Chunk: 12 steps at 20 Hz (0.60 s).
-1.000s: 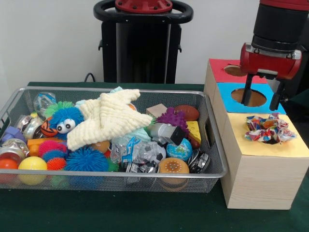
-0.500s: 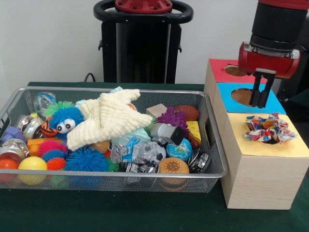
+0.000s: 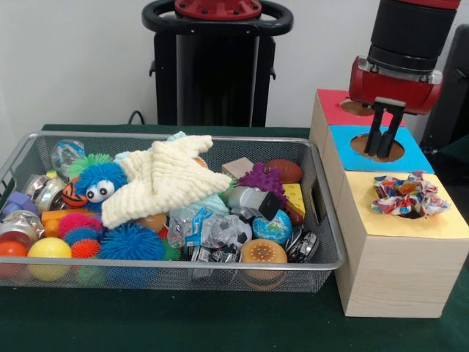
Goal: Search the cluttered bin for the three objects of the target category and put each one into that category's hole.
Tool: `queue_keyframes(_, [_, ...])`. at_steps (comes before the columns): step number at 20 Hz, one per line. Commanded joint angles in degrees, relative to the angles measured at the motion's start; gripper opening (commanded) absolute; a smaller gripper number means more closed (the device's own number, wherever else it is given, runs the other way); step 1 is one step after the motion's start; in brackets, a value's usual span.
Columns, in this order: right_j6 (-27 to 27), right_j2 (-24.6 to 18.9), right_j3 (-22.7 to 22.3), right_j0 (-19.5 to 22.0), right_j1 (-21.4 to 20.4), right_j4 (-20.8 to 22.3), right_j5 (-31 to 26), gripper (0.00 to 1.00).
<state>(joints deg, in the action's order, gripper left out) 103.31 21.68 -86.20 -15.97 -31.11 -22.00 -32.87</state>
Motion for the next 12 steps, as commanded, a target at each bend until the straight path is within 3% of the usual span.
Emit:
queue_keyframes(1, [12.4, -0.5, 6.1, 1.4, 3.3, 1.4, -10.1, 0.00])
queue_keyframes(5, [12.7, -0.1, 9.0, 1.2, 4.5, 1.2, -10.9, 0.00])
queue_keyframes(12, [13.5, -0.1, 10.3, 0.5, 5.6, 0.8, -9.2, 0.00])
